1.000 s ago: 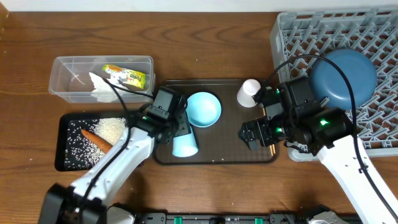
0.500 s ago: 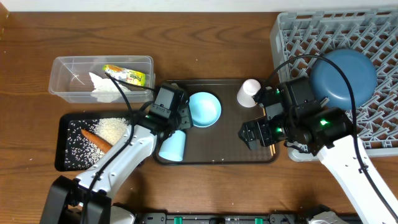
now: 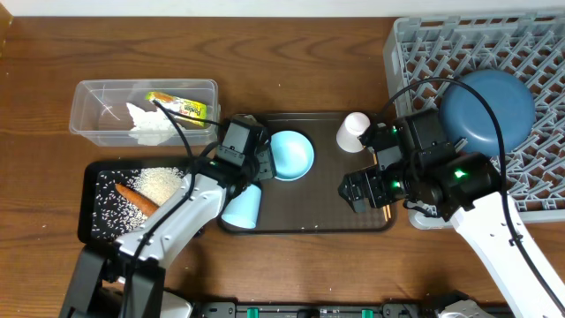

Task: Sort waste into correct bins and load items into the dishwasher rack
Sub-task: 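Open the left gripper and pull it back left toward the rice tray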

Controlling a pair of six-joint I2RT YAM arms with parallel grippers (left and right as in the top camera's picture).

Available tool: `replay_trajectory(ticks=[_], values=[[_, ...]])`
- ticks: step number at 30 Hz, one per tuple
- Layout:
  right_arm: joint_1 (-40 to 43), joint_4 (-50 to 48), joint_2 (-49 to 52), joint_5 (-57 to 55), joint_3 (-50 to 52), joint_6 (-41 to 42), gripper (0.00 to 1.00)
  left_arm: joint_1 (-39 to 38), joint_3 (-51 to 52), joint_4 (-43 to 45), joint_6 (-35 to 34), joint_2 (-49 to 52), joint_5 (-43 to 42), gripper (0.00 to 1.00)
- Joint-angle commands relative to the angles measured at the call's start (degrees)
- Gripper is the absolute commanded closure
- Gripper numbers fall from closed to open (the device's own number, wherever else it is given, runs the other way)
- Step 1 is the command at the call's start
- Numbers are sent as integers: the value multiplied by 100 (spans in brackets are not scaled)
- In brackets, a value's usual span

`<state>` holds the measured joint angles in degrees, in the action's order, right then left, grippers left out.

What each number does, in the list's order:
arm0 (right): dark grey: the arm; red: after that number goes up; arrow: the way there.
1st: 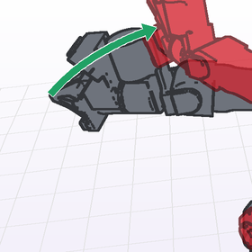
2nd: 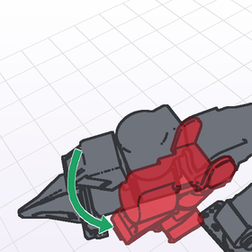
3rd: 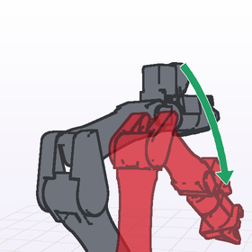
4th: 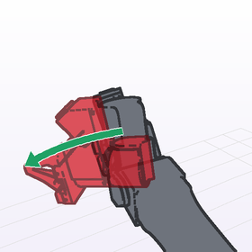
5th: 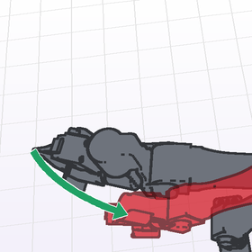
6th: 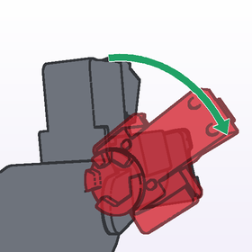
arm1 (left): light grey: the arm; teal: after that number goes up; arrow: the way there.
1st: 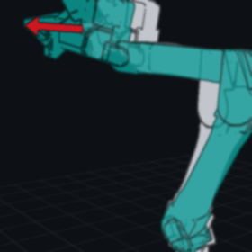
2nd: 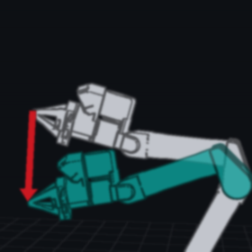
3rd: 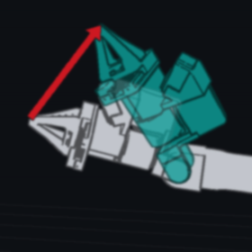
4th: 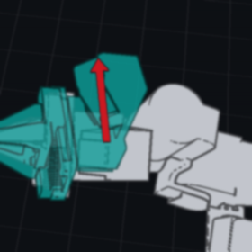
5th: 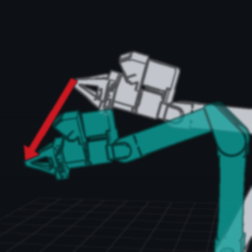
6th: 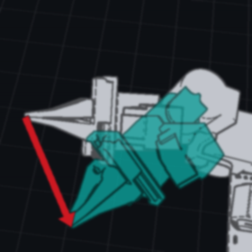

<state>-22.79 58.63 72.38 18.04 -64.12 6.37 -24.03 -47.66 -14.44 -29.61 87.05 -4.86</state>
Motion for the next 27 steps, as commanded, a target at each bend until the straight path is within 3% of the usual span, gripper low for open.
replay_trajectory(ticks=[1, 12, 18, 21, 27], values=[[-120, -9, 28, 17, -52, 0, 1, 17, 35, 90, 22, 98, 46, 45], [-118, -9, 28, 15, -52, 0, 1, 17, 33, 1084, 22, 127, -1875, 46], [-118, -7, 28, 15, -52, 0, 1, 168, 28, 1069, 63, 31, -1762, 46], [-118, -9, 28, 17, -52, 0, 1, 365, 28, 970, 11, -197, -1762, 51], [-118, -9, 28, 15, -52, 0, 1, 774, 28, -170, -109, -1309, -1300, 52]])
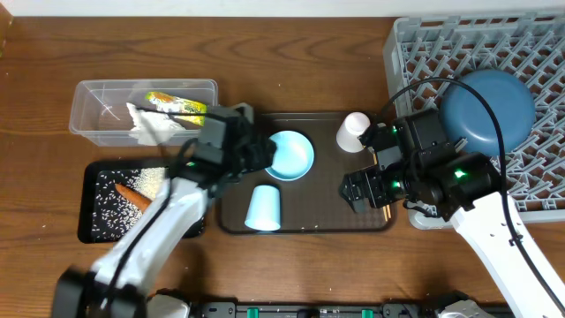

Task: Sort waste into correct bins and load items into the dishwasher rack
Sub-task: 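Open the left gripper and pull it back left toward the rice tray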

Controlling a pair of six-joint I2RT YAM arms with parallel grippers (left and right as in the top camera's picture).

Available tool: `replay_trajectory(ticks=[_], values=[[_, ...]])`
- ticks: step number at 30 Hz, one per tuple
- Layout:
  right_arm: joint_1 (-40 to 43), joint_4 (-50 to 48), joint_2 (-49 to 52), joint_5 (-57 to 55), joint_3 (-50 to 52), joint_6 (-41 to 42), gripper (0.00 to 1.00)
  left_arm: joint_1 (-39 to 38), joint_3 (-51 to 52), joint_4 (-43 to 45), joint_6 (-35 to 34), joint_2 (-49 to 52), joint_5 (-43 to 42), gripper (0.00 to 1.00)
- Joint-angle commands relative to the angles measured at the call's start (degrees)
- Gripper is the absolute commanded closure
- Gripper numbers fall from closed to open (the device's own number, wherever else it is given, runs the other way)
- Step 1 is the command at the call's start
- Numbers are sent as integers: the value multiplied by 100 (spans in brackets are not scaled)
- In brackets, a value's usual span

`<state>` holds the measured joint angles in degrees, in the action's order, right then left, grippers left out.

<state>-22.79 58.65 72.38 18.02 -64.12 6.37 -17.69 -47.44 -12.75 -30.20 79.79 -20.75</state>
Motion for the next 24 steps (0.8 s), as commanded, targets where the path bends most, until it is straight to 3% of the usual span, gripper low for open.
replay_trajectory(ticks=[1, 8, 14, 18, 24], values=[[-118, -11, 28, 17, -52, 0, 1, 175, 7, -638, -48, -822, 372, 52], [-118, -9, 28, 20, -52, 0, 1, 208, 9, -3067, -181, -2210, 455, 51], [-118, -11, 28, 20, -52, 0, 1, 109, 105, -5132, -245, -2402, 452, 51], [-118, -11, 28, 17, -52, 0, 1, 39, 313, -5558, -243, -2406, 433, 52], [-118, -9, 28, 17, -52, 0, 1, 20, 839, -4837, -293, -2406, -144, 59]])
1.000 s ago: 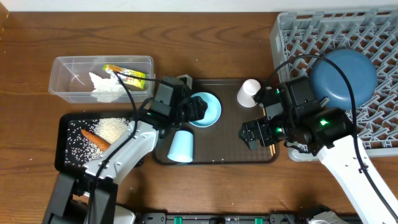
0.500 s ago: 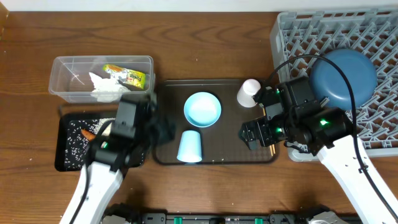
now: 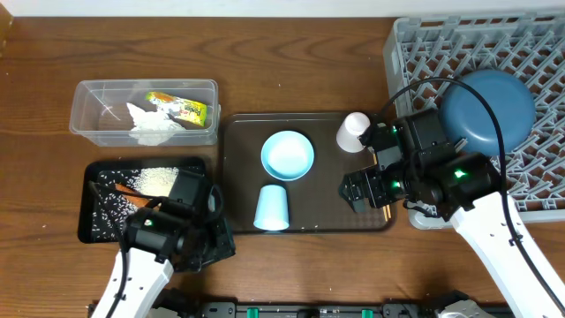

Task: Sort waste into correct bins and load items into the dishwasher rack
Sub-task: 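Open the left gripper and pull it back left toward the rice tray, then reach the left gripper right to the upturned cup and grasp it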

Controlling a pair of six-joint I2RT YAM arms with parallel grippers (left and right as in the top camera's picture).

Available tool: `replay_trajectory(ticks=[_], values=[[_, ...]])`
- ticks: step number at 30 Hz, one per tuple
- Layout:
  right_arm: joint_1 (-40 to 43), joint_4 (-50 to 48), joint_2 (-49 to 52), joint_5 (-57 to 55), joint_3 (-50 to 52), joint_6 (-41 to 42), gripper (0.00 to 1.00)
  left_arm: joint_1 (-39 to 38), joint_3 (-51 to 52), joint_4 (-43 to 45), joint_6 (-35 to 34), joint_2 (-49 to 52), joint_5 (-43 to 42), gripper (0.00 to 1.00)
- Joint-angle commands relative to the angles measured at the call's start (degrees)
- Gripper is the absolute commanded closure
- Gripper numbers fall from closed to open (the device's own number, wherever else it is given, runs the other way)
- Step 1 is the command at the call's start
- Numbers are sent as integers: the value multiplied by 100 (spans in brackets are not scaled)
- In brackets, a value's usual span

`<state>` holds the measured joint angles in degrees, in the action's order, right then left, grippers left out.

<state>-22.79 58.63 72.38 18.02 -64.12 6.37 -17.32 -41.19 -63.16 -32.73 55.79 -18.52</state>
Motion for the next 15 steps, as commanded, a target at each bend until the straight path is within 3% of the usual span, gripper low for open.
replay_trajectory(ticks=[1, 7, 15], values=[[-118, -9, 28, 17, -52, 0, 1, -17, 297, 328, -87, -7, -435, 61], [-118, -9, 28, 17, -52, 0, 1, -17, 970, 1182, -457, -4, -551, 73], [-118, -9, 28, 20, -52, 0, 1, -17, 1609, 2494, -1080, -4, -603, 81]])
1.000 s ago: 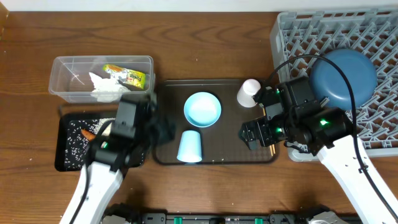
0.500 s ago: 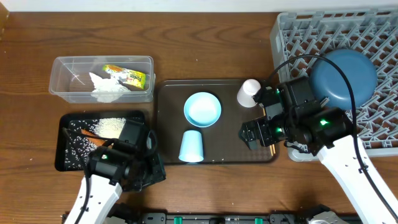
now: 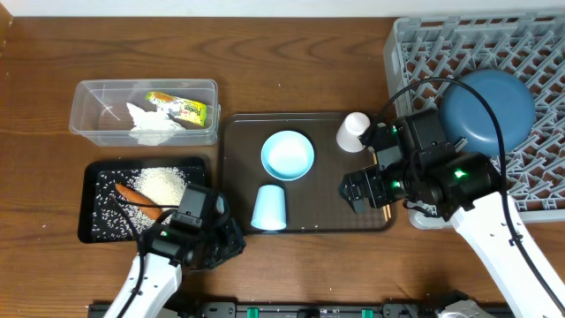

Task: Sort waste into correct bins and load items into the dishwasher rack
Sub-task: 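Reach the left gripper right to the upturned cup and grasp it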

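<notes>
A brown tray (image 3: 309, 223) lies at the table's middle. On it are a light blue bowl (image 3: 287, 155), a light blue cup (image 3: 269, 208) mouth-down in front of the bowl, and a white cup (image 3: 354, 130) at the back right. The grey dishwasher rack (image 3: 424, 44) at the right holds a dark blue bowl (image 3: 488, 110). My right gripper (image 3: 353, 193) hovers over the tray's right part, its fingers apart and holding nothing. My left gripper (image 3: 226, 247) is low at the tray's front left corner, dark and hard to read.
A clear bin (image 3: 88, 93) at the back left holds a yellow wrapper (image 3: 181, 107) and crumpled tissue (image 3: 150, 123). In front of it a black tray (image 3: 97, 225) carries rice and a carrot (image 3: 137, 197). A thin brown stick (image 3: 386, 213) shows beneath my right wrist.
My left arm has shifted slightly to the right near the table's front edge, uncovering more of the carrot and rice. The cups, the bowls and my right arm are where they were.
First my left gripper was at the light blue cup, which hung over the tray's front left edge. Then the cup stood free on the tray, with that gripper beside the light blue bowl. Later the left arm was back at the front left. The right arm never moved.
</notes>
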Controlling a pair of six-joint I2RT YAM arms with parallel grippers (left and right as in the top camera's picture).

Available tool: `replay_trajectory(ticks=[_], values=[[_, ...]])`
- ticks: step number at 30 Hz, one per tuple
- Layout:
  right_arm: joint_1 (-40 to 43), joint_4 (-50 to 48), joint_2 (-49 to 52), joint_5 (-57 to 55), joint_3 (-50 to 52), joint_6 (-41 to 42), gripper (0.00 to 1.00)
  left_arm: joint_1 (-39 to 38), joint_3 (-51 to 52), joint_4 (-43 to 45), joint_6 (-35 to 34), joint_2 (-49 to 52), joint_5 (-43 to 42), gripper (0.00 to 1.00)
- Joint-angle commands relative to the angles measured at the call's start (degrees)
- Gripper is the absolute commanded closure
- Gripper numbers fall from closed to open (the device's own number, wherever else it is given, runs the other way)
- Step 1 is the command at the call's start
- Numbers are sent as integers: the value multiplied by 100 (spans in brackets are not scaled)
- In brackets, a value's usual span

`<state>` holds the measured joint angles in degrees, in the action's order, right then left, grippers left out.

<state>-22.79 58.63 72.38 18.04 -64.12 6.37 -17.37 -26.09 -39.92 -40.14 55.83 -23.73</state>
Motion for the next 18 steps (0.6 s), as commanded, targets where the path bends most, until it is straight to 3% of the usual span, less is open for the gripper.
replay_trajectory(ticks=[1, 7, 18], values=[[-118, -9, 28, 15, -52, 0, 1, -13, 142, 363, -361, -9, -157, 81], [-118, -9, 28, 15, -52, 0, 1, -13, 166, 964, -675, 48, -245, 94], [-118, -9, 28, 15, -52, 0, 1, -13, 166, 1427, -929, 540, -264, 94]])
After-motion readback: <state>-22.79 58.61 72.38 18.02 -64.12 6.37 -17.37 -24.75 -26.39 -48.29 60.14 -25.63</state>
